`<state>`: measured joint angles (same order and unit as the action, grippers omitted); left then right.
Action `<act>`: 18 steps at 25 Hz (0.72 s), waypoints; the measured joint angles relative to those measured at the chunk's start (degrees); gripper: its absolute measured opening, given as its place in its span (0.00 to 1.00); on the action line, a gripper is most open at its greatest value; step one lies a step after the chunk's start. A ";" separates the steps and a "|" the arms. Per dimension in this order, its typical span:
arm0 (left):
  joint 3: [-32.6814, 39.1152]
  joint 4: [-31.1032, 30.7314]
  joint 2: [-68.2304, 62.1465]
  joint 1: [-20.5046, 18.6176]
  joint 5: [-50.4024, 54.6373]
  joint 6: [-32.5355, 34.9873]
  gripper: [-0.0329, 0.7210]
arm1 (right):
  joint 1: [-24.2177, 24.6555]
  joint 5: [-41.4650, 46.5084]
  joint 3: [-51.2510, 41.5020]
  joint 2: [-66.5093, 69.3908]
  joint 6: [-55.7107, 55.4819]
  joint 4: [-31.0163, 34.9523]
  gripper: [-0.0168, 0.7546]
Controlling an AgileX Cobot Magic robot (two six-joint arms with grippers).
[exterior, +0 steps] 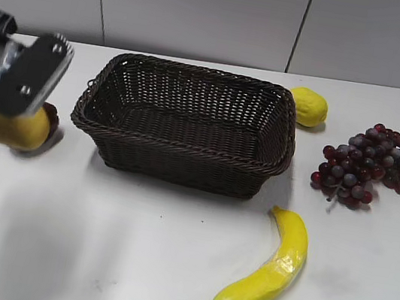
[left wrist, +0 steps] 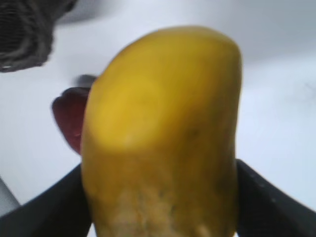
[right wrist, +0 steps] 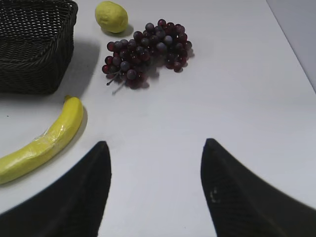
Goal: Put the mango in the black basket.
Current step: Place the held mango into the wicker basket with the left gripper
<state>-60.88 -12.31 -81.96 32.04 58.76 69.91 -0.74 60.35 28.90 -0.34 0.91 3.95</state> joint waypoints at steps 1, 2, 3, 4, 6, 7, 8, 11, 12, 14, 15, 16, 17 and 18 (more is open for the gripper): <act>-3.05 1.32 -0.46 0.00 0.22 0.00 0.81 | 0.00 0.00 0.00 0.00 0.00 0.00 0.60; -6.25 2.54 -1.16 0.00 0.36 0.00 0.81 | 0.00 0.00 0.00 0.00 0.00 0.00 0.60; -9.51 3.98 -2.32 0.00 0.63 0.00 0.81 | 0.00 0.00 0.00 0.00 0.00 0.00 0.60; -12.27 5.54 -3.82 0.00 0.96 0.00 0.81 | 0.00 0.00 0.00 0.00 0.00 0.00 0.60; -18.62 8.10 -7.27 0.00 2.26 0.00 0.81 | 0.00 0.00 0.00 0.00 0.00 0.00 0.60; -21.09 9.28 -9.38 0.00 2.91 0.00 0.81 | 0.00 0.00 0.00 0.00 0.00 0.00 0.60; -23.82 10.32 -11.54 0.00 3.37 0.00 0.81 | 0.00 0.00 0.00 0.00 0.00 0.00 0.60; -30.41 12.31 -17.75 0.00 3.19 0.26 0.81 | 0.00 0.00 0.00 0.00 0.00 0.00 0.60; -32.26 12.84 -19.90 0.00 2.96 0.26 0.81 | 0.00 0.00 0.00 0.00 0.00 0.00 0.60; -35.20 13.89 -23.68 0.00 2.62 0.32 0.81 | 0.00 0.00 0.00 0.00 0.00 0.00 0.60; -36.14 14.58 -25.65 0.00 2.58 0.32 0.81 | 0.00 0.00 0.00 0.00 0.00 0.00 0.60; -37.06 15.06 -27.52 0.00 2.50 0.39 0.81 | 0.00 0.00 0.00 0.00 0.00 0.00 0.60; -37.76 15.49 -28.98 0.00 2.26 0.57 0.81 | 0.00 0.00 0.00 0.00 0.00 0.00 0.60; -38.19 15.83 -30.68 0.00 1.87 0.90 0.81 | 0.00 0.00 0.00 0.00 0.00 0.00 0.60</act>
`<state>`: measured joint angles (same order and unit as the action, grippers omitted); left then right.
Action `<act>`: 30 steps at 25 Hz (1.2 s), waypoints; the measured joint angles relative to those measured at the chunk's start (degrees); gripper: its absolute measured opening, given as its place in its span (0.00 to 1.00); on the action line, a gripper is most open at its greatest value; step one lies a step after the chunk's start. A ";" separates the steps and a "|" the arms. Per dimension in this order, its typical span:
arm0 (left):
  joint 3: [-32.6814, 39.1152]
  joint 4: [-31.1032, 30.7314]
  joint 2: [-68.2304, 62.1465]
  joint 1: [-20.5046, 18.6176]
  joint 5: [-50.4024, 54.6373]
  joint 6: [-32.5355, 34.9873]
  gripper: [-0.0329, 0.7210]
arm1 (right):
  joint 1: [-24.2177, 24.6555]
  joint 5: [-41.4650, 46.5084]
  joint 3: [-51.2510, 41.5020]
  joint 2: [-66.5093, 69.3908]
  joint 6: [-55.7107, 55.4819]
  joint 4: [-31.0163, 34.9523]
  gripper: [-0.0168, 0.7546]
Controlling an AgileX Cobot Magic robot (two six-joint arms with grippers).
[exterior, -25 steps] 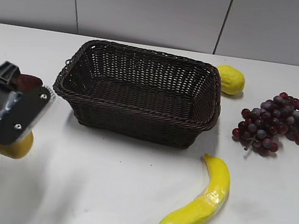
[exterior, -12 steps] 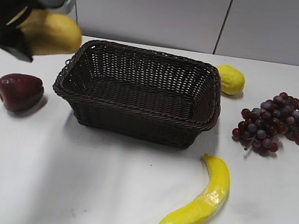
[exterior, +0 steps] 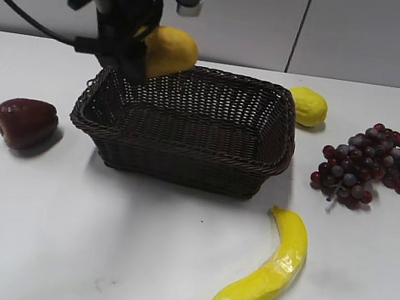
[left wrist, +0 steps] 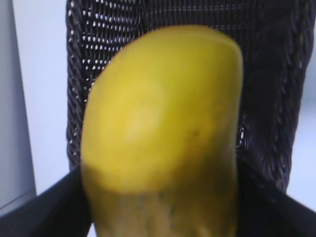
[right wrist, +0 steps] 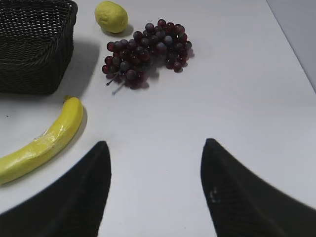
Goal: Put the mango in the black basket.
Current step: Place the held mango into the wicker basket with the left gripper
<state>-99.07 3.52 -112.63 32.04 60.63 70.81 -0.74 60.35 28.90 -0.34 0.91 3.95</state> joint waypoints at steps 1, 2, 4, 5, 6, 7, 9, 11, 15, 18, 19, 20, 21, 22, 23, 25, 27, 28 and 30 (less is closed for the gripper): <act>-0.42 0.14 -1.60 0.00 -0.34 0.67 0.81 | 0.00 0.00 0.00 0.00 0.00 0.00 0.60; -0.72 0.19 -2.87 0.00 -0.77 1.08 0.81 | 0.00 0.00 0.00 0.00 0.00 0.00 0.60; -1.13 0.19 -5.73 0.00 -2.17 1.51 0.81 | 0.00 0.00 0.00 0.00 0.00 0.00 0.60; -1.42 0.23 -7.05 0.00 -2.96 1.66 0.81 | 0.00 0.00 0.00 0.00 0.00 0.00 0.60; -1.64 0.32 -8.14 0.00 -3.85 1.71 0.81 | 0.00 0.00 0.00 0.00 0.00 0.00 0.60; -1.86 0.44 -9.34 0.00 -4.79 1.77 0.81 | 0.00 0.00 0.00 0.00 0.00 0.00 0.60; -2.36 0.53 -11.34 0.00 -6.56 1.89 0.81 | 0.00 0.00 0.00 0.00 0.00 0.00 0.60; -2.67 0.84 -13.25 0.00 -7.82 1.89 0.81 | 0.00 0.00 0.00 0.00 0.00 0.00 0.60; -2.70 3.08 -15.48 0.00 -9.74 1.89 0.81 | 0.00 0.00 0.00 0.00 0.00 0.00 0.60; -2.70 4.74 -15.93 0.00 -11.14 1.89 0.81 | 0.00 0.00 0.00 0.00 0.00 0.00 0.60; -2.70 4.93 -15.96 0.00 -11.43 1.89 0.81 | 0.00 0.00 0.00 0.00 0.00 0.00 0.60; -2.70 5.05 -15.96 0.00 -11.48 1.89 0.81 | 0.00 0.00 0.00 0.00 0.00 0.00 0.60; -2.74 5.12 -15.96 0.00 -11.54 1.89 0.82 | 0.00 0.00 0.00 0.00 0.00 0.00 0.60; -2.74 5.12 -15.96 0.00 -11.58 1.89 0.84 | 0.00 0.00 0.00 0.00 0.00 0.00 0.60; -2.74 5.17 -15.96 0.00 -11.65 1.89 0.87 | 0.00 0.00 0.00 0.00 0.00 0.00 0.60; -2.81 5.26 -15.96 0.00 -11.71 1.89 0.90 | 0.00 0.00 0.00 0.00 0.00 0.00 0.60; -2.81 5.30 -15.96 0.00 -11.72 1.94 0.91 | 0.00 0.00 0.00 0.00 0.00 0.00 0.60; -2.81 5.30 -15.90 0.00 -11.72 1.94 0.91 | 0.00 0.00 0.00 0.00 0.00 0.00 0.60; -2.81 5.30 -15.35 0.00 -11.67 1.89 0.91 | 0.00 0.00 0.00 0.00 0.00 0.00 0.60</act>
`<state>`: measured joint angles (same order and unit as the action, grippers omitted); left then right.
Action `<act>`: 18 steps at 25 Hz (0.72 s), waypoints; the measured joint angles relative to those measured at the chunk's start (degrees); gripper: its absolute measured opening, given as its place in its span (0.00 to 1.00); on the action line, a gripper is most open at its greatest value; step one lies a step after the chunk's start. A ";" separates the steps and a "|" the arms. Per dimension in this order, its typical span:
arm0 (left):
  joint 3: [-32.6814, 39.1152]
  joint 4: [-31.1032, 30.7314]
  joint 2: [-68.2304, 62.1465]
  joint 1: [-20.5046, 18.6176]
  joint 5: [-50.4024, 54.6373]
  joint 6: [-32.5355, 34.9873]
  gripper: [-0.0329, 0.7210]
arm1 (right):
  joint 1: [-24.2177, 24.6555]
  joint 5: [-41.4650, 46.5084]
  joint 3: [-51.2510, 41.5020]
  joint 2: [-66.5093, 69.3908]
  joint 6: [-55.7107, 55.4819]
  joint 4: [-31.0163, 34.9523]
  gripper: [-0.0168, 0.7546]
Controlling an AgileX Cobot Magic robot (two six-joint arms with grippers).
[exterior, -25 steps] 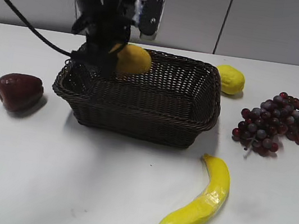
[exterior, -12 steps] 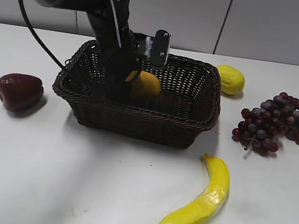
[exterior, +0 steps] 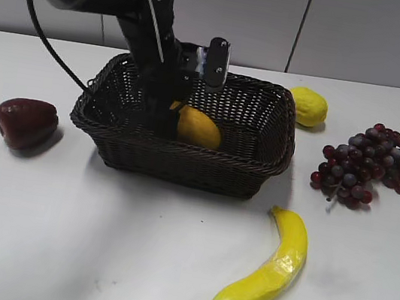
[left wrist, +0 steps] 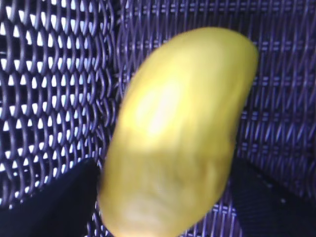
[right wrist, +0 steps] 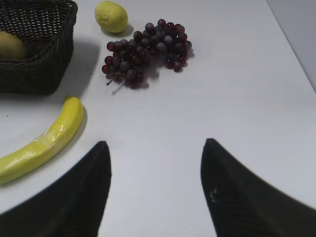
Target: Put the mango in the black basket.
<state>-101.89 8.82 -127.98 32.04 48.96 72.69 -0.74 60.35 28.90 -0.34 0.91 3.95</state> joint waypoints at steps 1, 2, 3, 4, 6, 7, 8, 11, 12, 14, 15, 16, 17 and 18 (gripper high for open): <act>0.00 0.00 0.51 0.00 -0.04 0.00 0.91 | 0.00 0.00 0.00 0.00 0.00 0.00 0.60; 0.00 0.00 1.23 0.00 0.01 -0.27 0.91 | 0.00 0.00 0.00 0.00 0.00 0.00 0.60; 0.00 0.00 2.22 0.00 0.01 -1.01 0.91 | 0.00 0.00 0.00 0.00 0.00 0.00 0.60; 0.00 0.00 3.16 0.00 -0.05 -2.25 0.90 | 0.00 0.00 0.00 0.00 0.00 0.00 0.60; 0.00 -0.15 5.67 0.00 -0.32 -5.96 0.89 | 0.00 0.00 0.00 0.00 0.00 0.00 0.60; 0.00 -0.40 7.03 -0.05 -0.43 -8.63 0.88 | 0.00 0.00 0.00 0.00 0.00 0.00 0.60; 0.00 -0.73 8.22 -0.33 -0.43 -11.90 0.87 | 0.00 0.00 0.00 0.00 0.00 0.00 0.60; 0.00 -2.28 12.49 -1.71 -0.30 -23.85 0.83 | 0.00 0.00 0.00 0.00 0.00 0.00 0.60; 0.00 -3.29 13.66 -2.38 0.00 -28.43 0.82 | 0.00 0.00 0.00 0.00 0.00 0.00 0.60; 0.00 -5.30 16.28 -4.41 1.88 -35.52 0.81 | 0.00 0.00 0.00 0.00 0.00 0.00 0.60; -0.07 -6.08 17.28 -5.65 3.14 -38.88 0.81 | 0.00 0.00 0.00 0.00 0.00 0.00 0.60; -0.07 -6.82 18.35 -6.79 4.89 -41.65 0.80 | 0.00 0.00 0.00 0.00 0.00 0.00 0.60; -0.09 -7.37 19.26 -8.34 6.86 -45.06 0.80 | 0.00 0.00 0.00 0.00 0.00 0.00 0.60; -0.14 -7.76 19.97 -10.04 9.00 -48.30 0.80 | 0.00 0.00 0.00 0.00 0.00 0.00 0.60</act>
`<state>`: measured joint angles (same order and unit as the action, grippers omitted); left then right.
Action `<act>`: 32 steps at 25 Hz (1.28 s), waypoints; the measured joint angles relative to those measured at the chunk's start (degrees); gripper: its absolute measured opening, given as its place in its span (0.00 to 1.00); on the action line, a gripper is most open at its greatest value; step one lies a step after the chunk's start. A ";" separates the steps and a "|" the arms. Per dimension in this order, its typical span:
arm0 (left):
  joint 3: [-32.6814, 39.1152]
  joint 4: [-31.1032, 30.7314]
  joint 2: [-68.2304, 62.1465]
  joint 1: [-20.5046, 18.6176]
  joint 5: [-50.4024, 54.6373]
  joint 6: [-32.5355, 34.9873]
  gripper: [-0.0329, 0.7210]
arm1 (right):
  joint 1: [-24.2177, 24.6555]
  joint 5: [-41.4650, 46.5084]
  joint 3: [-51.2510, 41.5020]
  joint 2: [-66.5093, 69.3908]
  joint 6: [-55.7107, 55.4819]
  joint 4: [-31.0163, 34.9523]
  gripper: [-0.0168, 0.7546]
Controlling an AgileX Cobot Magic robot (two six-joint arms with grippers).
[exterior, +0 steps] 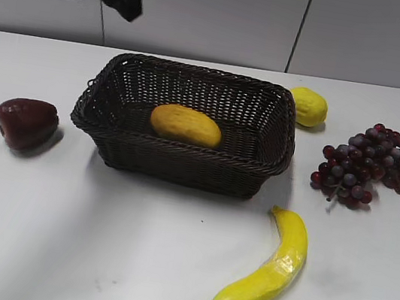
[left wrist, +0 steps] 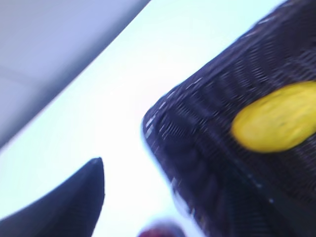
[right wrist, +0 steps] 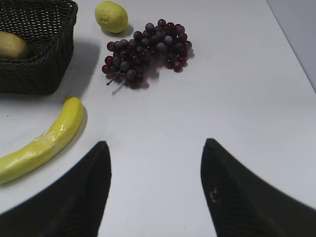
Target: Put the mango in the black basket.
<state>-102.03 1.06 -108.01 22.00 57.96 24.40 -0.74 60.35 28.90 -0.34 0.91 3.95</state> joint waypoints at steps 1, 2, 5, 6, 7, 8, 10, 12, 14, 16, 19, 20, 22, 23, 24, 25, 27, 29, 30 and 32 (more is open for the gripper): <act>-0.02 -0.23 0.44 -1.87 1.92 -2.94 0.80 | 0.00 0.00 0.00 0.00 0.00 0.00 0.60; -0.02 -0.32 0.82 -3.51 4.17 -5.10 0.80 | 0.00 0.00 0.00 0.00 0.00 0.00 0.60; -0.02 -1.06 1.24 -8.95 10.01 -9.72 0.80 | 0.00 0.00 0.00 0.00 0.00 0.00 0.60; -0.02 -1.06 1.23 -10.62 10.84 -10.61 0.80 | 0.00 0.00 0.00 0.00 0.00 0.00 0.60; 0.04 -1.06 1.33 -12.13 11.32 -11.81 0.80 | 0.00 0.00 0.00 0.00 0.00 0.00 0.60; 0.57 -1.06 1.66 -13.43 11.37 -12.98 0.80 | 0.00 0.00 0.00 0.00 0.00 0.00 0.60; 2.47 -0.33 3.28 -15.25 11.51 -14.22 0.80 | 0.00 0.00 0.00 0.00 0.00 0.00 0.60; 5.62 -0.02 5.70 -16.16 11.57 -14.69 0.80 | 0.00 0.00 0.00 0.00 0.00 0.00 0.60; 9.41 -0.08 9.35 -16.24 11.57 -14.79 0.80 | 0.00 0.00 0.00 0.00 0.00 0.00 0.60; 14.35 -0.29 13.45 -16.24 11.57 -14.90 0.80 | 0.00 0.00 0.00 0.00 0.00 0.00 0.60; 22.28 -0.23 20.71 -16.24 11.68 -14.90 0.80 | 0.00 0.00 0.00 0.00 0.00 0.00 0.60; 24.69 -0.23 23.51 -16.24 11.68 -14.95 0.80 | 0.00 0.00 0.00 0.00 0.00 0.00 0.60; 30.57 -0.23 29.03 -16.24 11.77 -14.95 0.80 | 0.00 0.00 0.00 0.00 0.00 0.00 0.60; 33.51 -0.37 32.10 -16.24 11.82 -14.95 0.80 | 0.00 0.00 0.00 0.00 0.00 0.00 0.60; 35.93 -0.49 35.21 -16.24 11.82 -14.95 0.80 | 0.00 0.00 0.00 0.00 0.00 0.00 0.60; 38.72 -0.64 38.28 -16.24 11.82 -14.95 0.80 | 0.00 0.00 0.00 0.00 0.00 0.00 0.60; 43.88 -1.06 43.83 -16.24 11.83 -14.95 0.80 | 0.00 0.00 0.00 0.00 0.00 0.00 0.60; 48.09 -1.06 49.73 -16.24 11.73 -14.95 0.80 | 0.00 0.00 0.00 0.00 0.00 0.00 0.60; 50.20 -1.06 53.08 -16.24 11.60 -14.95 0.80 | 0.00 0.00 0.00 0.00 0.00 0.00 0.60; 53.56 -1.06 59.70 -16.24 11.43 -15.16 0.80 | 0.00 0.00 0.00 0.00 0.00 0.00 0.60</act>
<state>-48.46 0.00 -48.31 5.75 69.39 9.24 -0.74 60.35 28.90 -0.34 0.91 3.95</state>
